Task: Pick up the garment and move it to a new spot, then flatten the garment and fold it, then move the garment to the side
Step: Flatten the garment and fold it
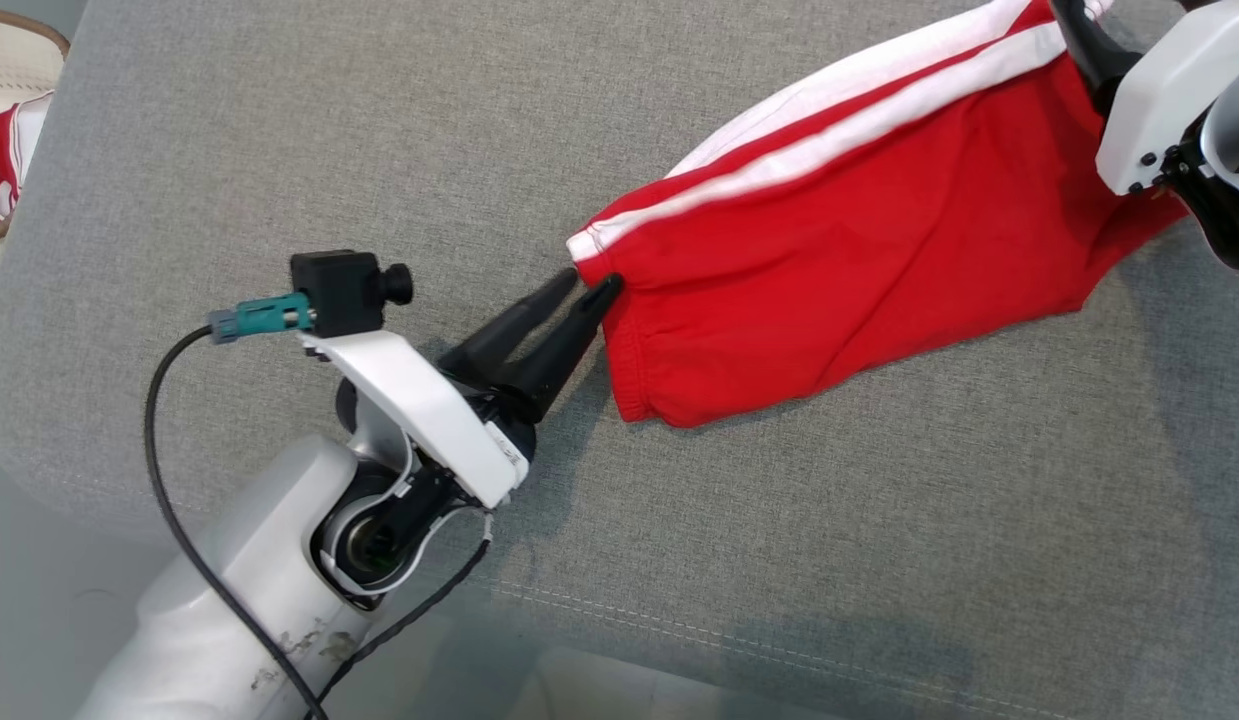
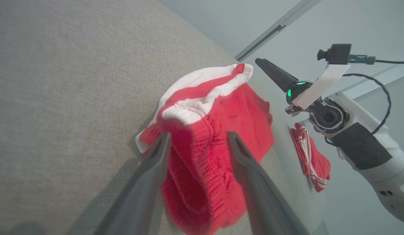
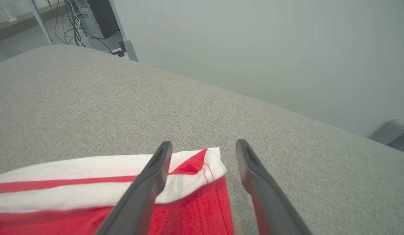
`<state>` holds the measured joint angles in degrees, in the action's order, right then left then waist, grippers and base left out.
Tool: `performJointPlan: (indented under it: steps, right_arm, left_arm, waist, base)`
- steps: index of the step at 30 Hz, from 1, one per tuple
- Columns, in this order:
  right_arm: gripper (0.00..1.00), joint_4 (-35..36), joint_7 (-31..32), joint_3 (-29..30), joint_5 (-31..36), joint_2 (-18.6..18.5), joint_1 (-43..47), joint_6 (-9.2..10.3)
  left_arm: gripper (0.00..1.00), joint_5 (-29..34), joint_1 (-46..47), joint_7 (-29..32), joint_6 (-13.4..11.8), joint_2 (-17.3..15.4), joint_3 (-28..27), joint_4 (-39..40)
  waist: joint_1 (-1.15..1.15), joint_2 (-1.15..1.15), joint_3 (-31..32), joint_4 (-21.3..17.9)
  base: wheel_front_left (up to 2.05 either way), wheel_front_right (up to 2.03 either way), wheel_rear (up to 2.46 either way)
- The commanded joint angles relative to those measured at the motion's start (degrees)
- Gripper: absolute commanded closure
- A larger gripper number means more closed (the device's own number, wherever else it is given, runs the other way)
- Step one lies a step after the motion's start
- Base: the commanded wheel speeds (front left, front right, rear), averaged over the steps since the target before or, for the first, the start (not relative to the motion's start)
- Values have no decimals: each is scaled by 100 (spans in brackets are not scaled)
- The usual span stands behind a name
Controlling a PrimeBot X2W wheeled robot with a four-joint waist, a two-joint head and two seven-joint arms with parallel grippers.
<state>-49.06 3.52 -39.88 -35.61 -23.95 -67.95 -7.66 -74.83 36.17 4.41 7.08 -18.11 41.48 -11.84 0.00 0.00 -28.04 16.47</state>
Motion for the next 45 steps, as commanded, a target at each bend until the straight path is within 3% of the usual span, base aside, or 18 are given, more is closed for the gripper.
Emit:
performJointPlan:
  steps: [1, 9, 16, 22, 32, 40, 45]
  right_arm:
    - [0, 31, -321, -24, -176, -13, 14, 17]
    - [0, -198, -1272, 160, -440, -210, 309, 17]
    - [0, -196, -1533, 163, -572, -176, 840, 17]
    - [0, -170, -1206, 6, -683, -61, 953, 17]
    - [0, -528, -324, -401, -836, 72, 772, 17]
    - [0, -653, 875, -897, -985, 119, 232, 17]
    - [0, -522, 1521, -1262, -1141, 98, -91, 17]
  left_arm:
    - [0, -1, 211, -295, 40, -305, -164, 60]
    - [0, 492, 63, -1167, 24, -510, -17, -244]
    - [0, 974, -240, -1495, -760, -507, 84, -294]
    - [0, 1081, -315, -1231, -1003, -518, 308, 18]
    - [0, 808, -236, -527, -914, -447, 572, -11]
    - [0, 217, 161, 261, -396, -242, 612, -471]
    - [0, -140, 414, 767, -225, -199, 591, -798]
  waist:
    - [0, 0, 19, -19]
    - [0, 0, 146, -80]
    - [0, 0, 296, -229]
    - [0, 0, 365, -311]
    - [0, 0, 317, -293]
    - [0, 0, 201, -242]
    - [0, 0, 164, -249]
  base:
    - [0, 0, 0]
    - [0, 0, 0]
    - [0, 0, 0]
    - [0, 0, 0]
    - [0, 0, 0]
    - [0, 0, 0]
    - [0, 0, 0]
